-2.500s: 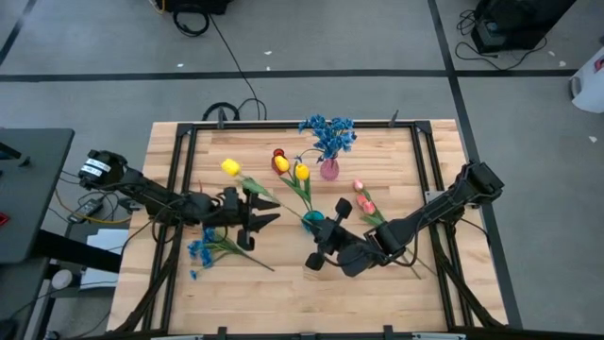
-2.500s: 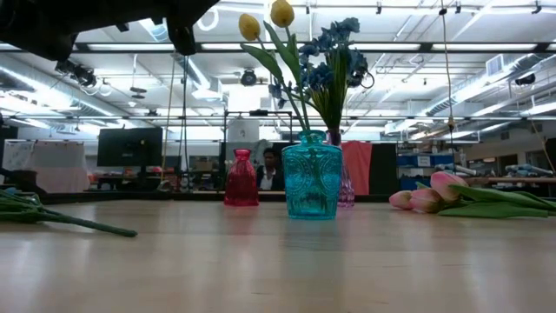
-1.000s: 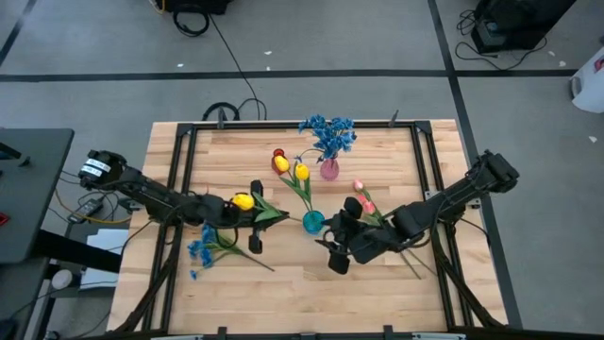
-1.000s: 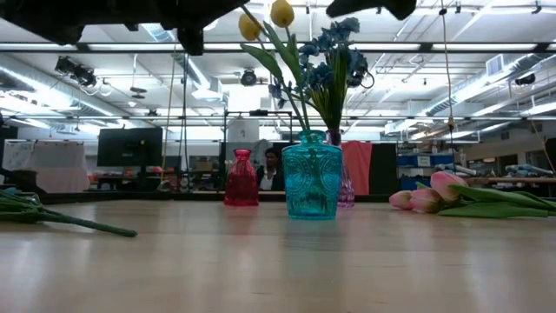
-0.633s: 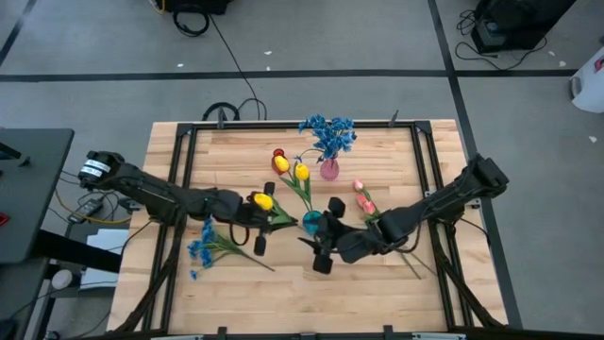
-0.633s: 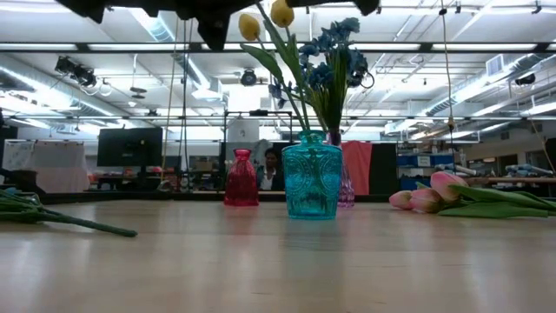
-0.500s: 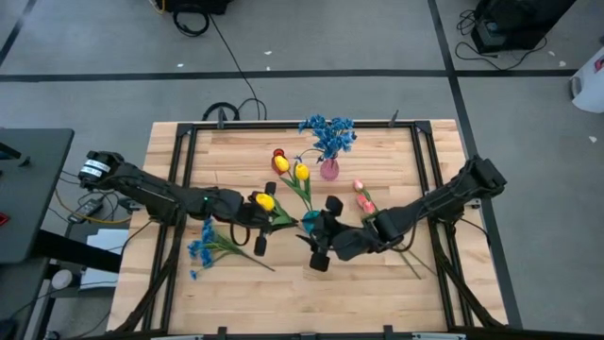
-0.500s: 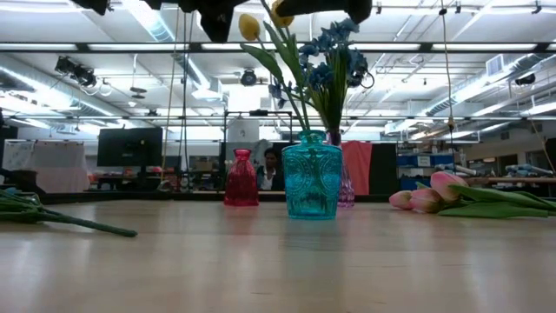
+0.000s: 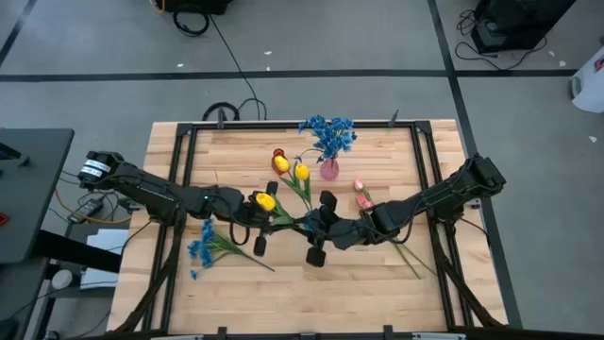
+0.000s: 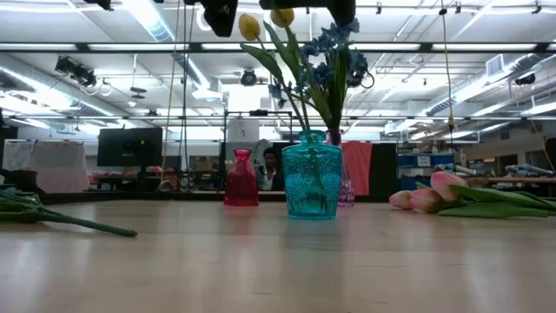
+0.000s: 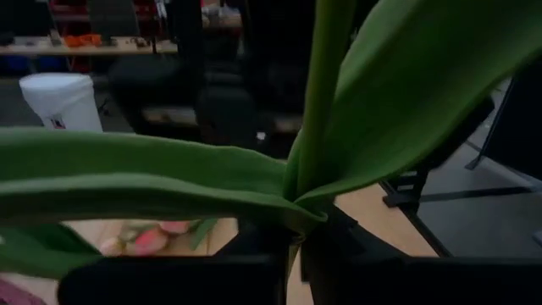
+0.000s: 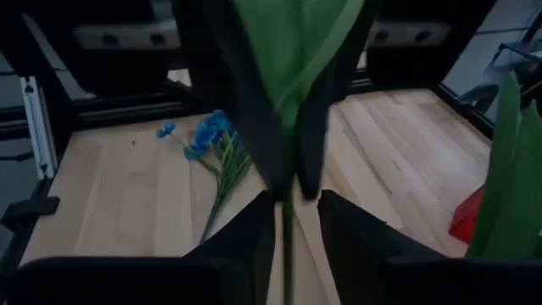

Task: Sort flowers into vase by color
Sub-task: Put the yellow flower into the blue vase

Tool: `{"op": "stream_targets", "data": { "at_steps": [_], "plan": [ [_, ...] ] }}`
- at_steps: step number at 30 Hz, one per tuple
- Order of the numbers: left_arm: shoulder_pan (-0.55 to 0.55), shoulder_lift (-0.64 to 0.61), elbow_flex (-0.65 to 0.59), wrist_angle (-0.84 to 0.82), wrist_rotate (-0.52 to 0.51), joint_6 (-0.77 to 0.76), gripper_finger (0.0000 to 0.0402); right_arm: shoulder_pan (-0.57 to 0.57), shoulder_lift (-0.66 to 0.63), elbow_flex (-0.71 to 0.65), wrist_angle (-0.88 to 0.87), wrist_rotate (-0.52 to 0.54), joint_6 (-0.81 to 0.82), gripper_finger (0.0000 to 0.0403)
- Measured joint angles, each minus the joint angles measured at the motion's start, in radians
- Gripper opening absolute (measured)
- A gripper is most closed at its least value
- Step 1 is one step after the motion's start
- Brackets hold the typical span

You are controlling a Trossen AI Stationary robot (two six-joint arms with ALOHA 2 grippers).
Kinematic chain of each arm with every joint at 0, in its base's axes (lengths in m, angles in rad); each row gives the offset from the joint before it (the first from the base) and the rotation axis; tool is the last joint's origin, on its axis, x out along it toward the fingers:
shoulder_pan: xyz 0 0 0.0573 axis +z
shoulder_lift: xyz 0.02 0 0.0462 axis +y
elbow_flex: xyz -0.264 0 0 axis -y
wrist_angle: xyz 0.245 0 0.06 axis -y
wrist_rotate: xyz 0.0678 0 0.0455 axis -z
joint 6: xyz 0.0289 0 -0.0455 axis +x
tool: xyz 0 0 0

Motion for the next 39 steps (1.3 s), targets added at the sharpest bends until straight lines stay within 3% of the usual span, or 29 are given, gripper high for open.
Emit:
{"op": "stream_targets", "data": {
  "at_steps": [10,15,26,32,39],
  "plan": [
    [0.019,-0.001,0.0,0.04,0.002,0.014,0.0026,-0.024,0.0,0.0,0.032,-0.006,-0.009,0.0012],
    [0.02,-0.001,0.0,0.04,-0.006,0.022,0.0049,-0.027,0.0,-0.001,0.037,0.012,0.018,0.0016],
    [0.019,-0.075,0.0,-0.02,-0.032,0.071,0.0202,-0.028,-0.05,0.0,0.045,0.109,0.017,0.001],
    [0.019,-0.122,-0.042,-0.069,-0.051,0.09,0.0219,-0.001,-0.098,0.0,0.029,0.173,-0.013,0.001],
    [0.02,-0.177,-0.228,0.114,-0.114,0.067,0.0218,0.008,-0.188,0.0,-0.072,0.173,-0.032,0.0011]
  ]
}}
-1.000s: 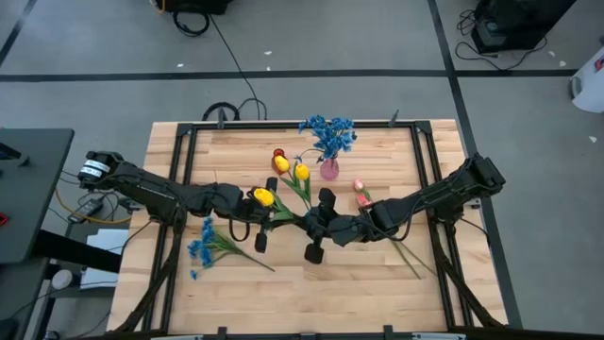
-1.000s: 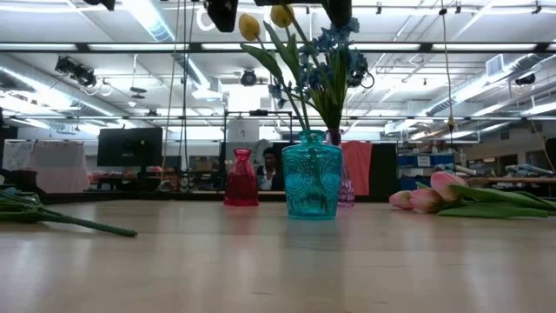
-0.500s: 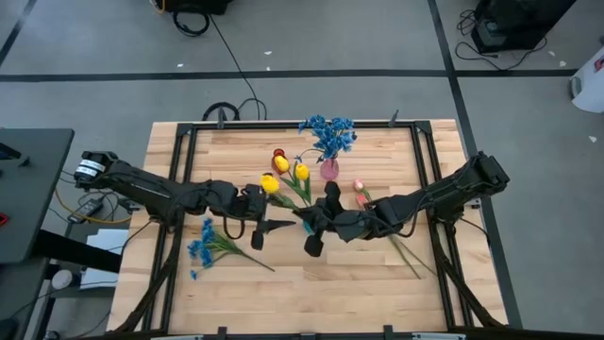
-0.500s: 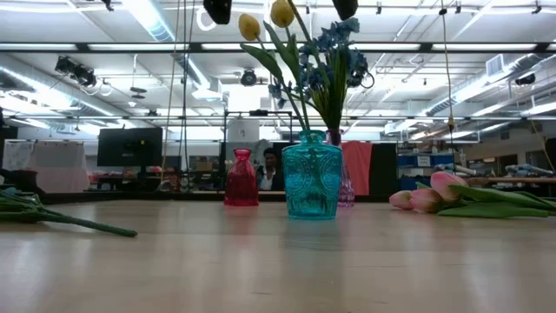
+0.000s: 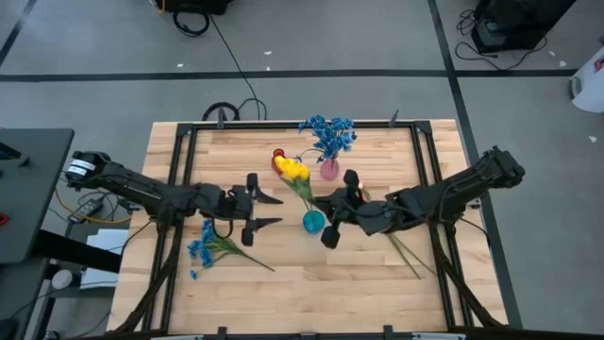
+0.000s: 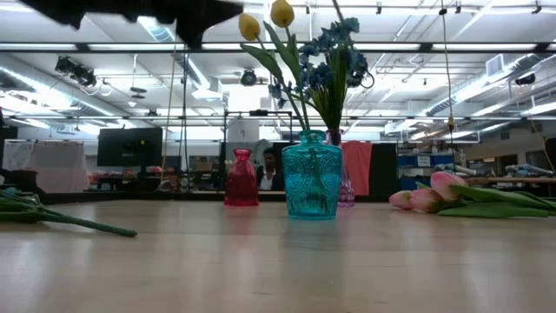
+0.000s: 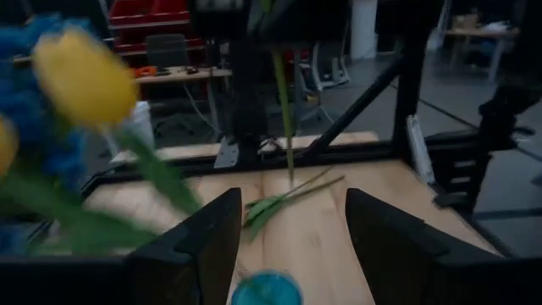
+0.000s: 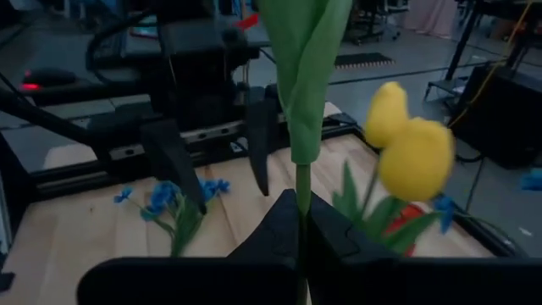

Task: Sort flowers into vase by color
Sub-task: Put the yellow flower into the blue vase

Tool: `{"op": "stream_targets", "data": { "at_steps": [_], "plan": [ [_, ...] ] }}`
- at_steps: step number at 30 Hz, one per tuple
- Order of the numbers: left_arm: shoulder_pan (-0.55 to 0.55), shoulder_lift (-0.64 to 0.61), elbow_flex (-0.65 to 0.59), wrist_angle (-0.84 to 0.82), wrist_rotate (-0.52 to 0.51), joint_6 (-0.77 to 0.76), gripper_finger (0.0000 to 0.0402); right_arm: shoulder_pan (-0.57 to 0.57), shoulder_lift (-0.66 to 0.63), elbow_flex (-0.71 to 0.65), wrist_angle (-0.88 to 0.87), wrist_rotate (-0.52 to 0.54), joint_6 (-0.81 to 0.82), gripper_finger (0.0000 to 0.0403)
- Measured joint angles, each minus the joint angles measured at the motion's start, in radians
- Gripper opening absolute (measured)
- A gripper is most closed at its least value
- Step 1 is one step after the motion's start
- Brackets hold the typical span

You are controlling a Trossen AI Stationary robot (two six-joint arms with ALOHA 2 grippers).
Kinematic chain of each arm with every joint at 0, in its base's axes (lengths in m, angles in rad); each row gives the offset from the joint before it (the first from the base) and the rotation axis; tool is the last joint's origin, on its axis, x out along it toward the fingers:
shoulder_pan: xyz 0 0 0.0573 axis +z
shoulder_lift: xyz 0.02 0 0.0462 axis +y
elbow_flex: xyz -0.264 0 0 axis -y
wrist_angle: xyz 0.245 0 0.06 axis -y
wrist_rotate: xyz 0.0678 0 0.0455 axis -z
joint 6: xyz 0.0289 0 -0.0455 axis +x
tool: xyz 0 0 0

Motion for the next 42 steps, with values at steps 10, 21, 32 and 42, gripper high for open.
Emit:
{"op": "stream_targets", "data": {
  "at_steps": [10,21,32,42],
  "plan": [
    [-0.021,-0.144,-0.234,0.097,-0.024,-0.142,0.0218,-0.011,-0.149,-0.231,0.243,0.028,-0.106,0.0011],
    [-0.073,-0.221,-0.346,0.012,-0.211,-0.069,0.0218,-0.007,-0.25,-0.579,0.735,0.002,-0.274,0.0012],
    [-0.073,-0.24,-0.346,-0.099,-0.321,0.127,0.0218,-0.005,-0.254,-0.702,0.882,0.019,-0.243,0.0012],
    [-0.009,-0.241,-0.402,0.062,-0.323,0.186,0.0218,0.002,-0.256,-0.701,0.908,-0.049,-0.355,0.0012]
  ]
}}
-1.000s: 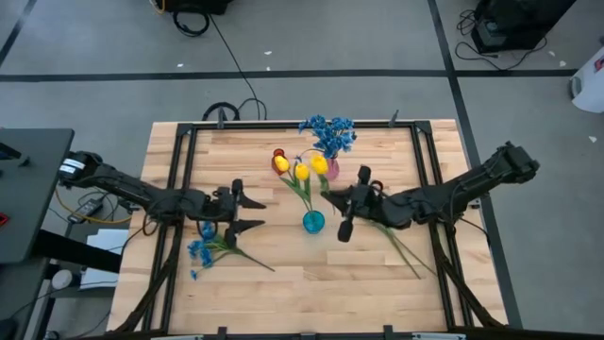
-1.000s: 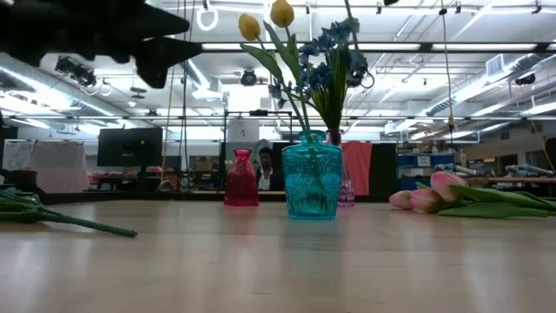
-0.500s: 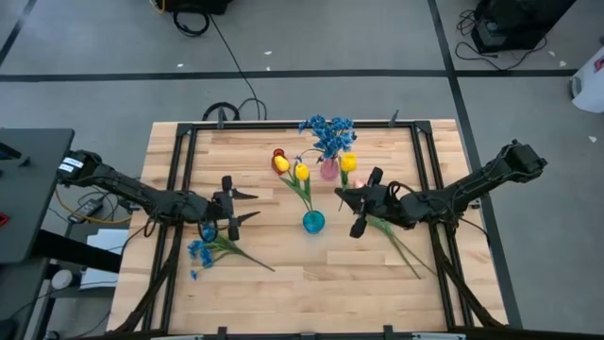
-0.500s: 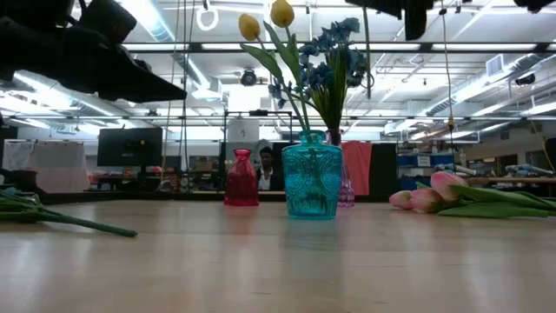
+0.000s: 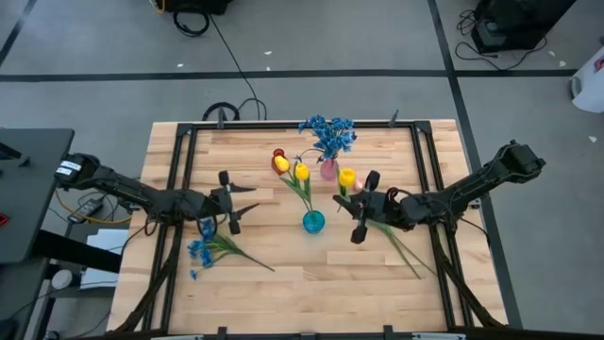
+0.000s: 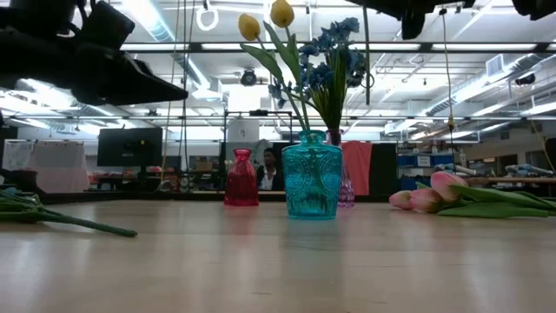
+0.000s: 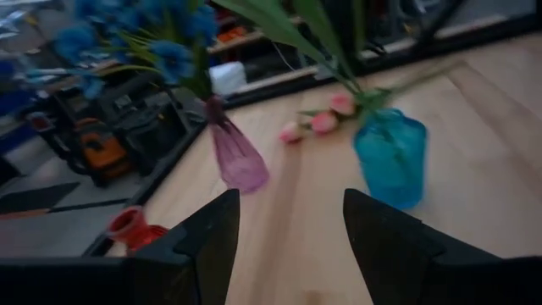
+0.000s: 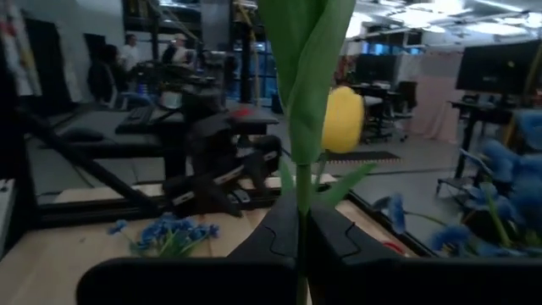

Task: Sort flowers into vase by color
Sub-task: Put the yellow flower into the blue vase

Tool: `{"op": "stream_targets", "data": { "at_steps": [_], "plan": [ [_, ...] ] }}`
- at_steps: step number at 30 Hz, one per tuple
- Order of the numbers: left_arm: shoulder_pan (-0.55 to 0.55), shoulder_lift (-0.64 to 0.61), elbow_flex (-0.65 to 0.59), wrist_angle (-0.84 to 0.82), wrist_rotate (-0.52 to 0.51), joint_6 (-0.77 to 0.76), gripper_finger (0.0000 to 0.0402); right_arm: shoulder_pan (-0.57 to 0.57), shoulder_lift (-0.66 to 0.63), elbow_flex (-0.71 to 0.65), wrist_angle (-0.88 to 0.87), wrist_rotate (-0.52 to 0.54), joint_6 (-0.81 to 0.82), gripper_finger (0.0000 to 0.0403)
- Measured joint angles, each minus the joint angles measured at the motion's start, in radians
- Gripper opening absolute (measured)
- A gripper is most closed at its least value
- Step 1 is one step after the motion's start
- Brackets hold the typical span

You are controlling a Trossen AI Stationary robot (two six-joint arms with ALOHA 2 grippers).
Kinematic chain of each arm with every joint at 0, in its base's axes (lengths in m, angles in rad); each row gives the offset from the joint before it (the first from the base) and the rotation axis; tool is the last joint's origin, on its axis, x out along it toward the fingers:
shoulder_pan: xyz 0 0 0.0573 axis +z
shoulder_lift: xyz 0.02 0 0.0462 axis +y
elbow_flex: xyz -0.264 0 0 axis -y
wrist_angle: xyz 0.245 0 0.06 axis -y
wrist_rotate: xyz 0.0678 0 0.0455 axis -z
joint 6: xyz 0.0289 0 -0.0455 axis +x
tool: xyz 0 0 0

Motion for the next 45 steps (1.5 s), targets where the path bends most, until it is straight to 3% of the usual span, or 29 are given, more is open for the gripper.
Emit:
{"op": "stream_targets", "data": {
  "at_steps": [7,16,25,35,45],
  "plan": [
    [0.091,0.001,-0.018,0.086,0.078,-0.011,0.0218,0.01,0.0,-0.046,0.024,-0.018,0.005,0.0012],
    [0.093,0.002,-0.018,0.135,0.125,-0.031,0.0218,0.01,0.0,-0.163,0.27,-0.036,0.014,0.0012],
    [0.092,0.002,-0.018,0.132,0.137,-0.07,0.0218,0.01,0.0,-0.164,0.269,-0.044,0.018,0.0012],
    [0.092,0.007,-0.018,0.115,0.262,-0.118,0.0218,0.011,0.0,-0.164,0.246,-0.046,0.019,0.0012],
    [0.091,0.174,-0.018,0.137,0.302,-0.197,0.0218,0.012,0.0,-0.176,0.238,-0.047,0.031,0.0012]
  ]
}}
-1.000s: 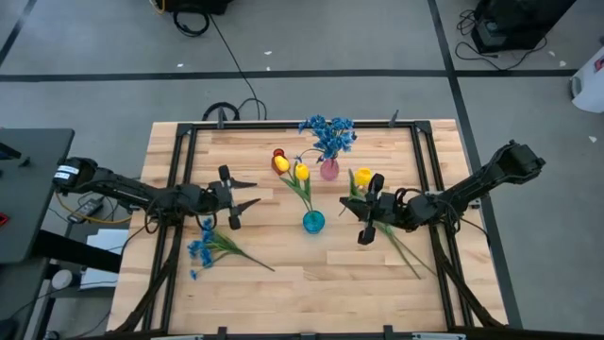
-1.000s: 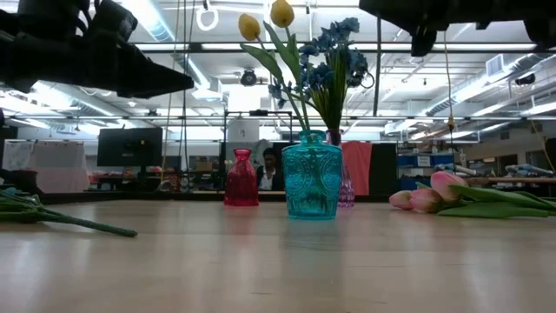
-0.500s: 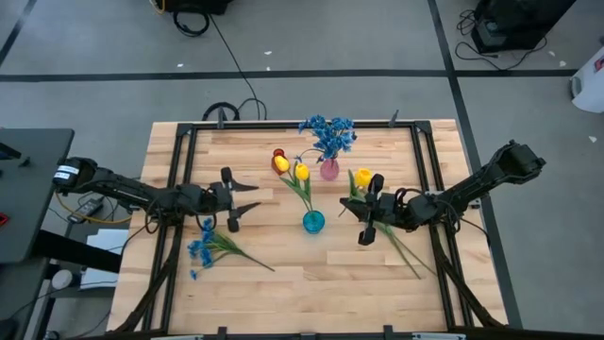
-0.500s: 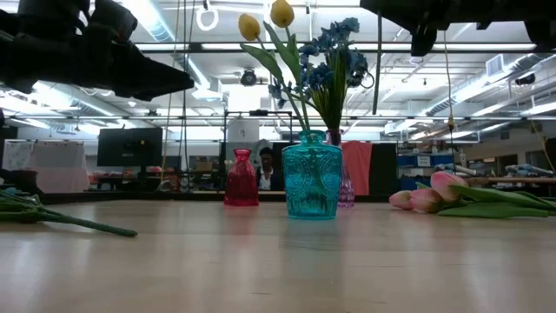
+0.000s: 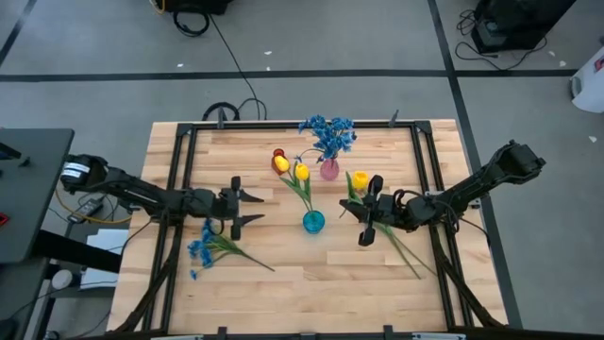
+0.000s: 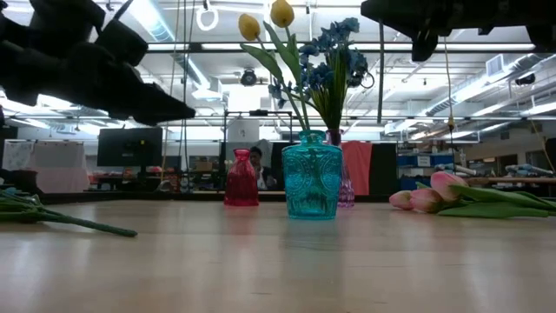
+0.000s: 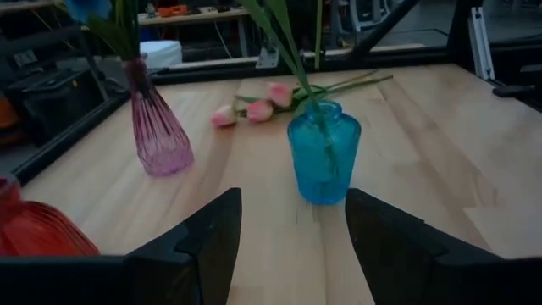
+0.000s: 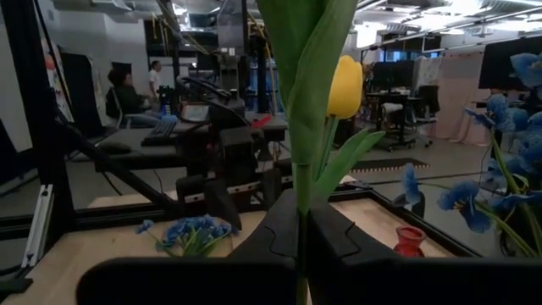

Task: Sort flowers into vase by color
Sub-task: Put the yellow flower into the blue vase

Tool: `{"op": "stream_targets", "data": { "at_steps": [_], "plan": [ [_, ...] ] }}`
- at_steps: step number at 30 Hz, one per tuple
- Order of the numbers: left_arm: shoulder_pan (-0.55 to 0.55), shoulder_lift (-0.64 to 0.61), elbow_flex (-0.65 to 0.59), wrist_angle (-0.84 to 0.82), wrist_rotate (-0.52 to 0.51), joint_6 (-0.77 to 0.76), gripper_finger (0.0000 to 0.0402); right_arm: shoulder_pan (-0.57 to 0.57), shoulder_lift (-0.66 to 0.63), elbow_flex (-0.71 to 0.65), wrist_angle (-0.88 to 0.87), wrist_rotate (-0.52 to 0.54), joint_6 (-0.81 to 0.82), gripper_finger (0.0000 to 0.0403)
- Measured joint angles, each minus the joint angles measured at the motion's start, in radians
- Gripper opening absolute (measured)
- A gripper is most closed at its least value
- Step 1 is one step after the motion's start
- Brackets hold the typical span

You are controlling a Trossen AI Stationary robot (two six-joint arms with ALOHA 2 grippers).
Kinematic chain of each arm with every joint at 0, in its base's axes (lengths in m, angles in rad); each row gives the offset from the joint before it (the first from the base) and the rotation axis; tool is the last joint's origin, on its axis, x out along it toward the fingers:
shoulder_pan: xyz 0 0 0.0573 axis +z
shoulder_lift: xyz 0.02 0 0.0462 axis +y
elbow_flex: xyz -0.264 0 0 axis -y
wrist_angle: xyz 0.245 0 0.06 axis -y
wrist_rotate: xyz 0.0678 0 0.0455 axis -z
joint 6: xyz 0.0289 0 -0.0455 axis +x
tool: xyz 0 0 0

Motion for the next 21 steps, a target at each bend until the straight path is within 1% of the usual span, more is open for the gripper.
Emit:
{"op": "stream_targets", "data": {
  "at_steps": [5,13,16,21],
  "plan": [
    [-0.011,0.074,0.0,0.078,0.001,-0.006,0.0218,0.0,0.0,-0.001,0.0,-0.018,0.0,0.0012],
    [-0.014,0.157,0.0,0.177,0.001,0.005,0.0218,0.0,0.0,-0.001,0.0,-0.025,-0.005,0.0012],
    [-0.014,0.178,0.0,0.213,0.001,0.004,0.0218,0.0,0.0,-0.001,0.0,-0.034,-0.011,0.0012],
    [-0.014,0.183,0.0,0.225,-0.001,0.003,0.0218,0.0,0.0,-0.001,0.0,-0.047,-0.016,0.0012]
  ]
}}
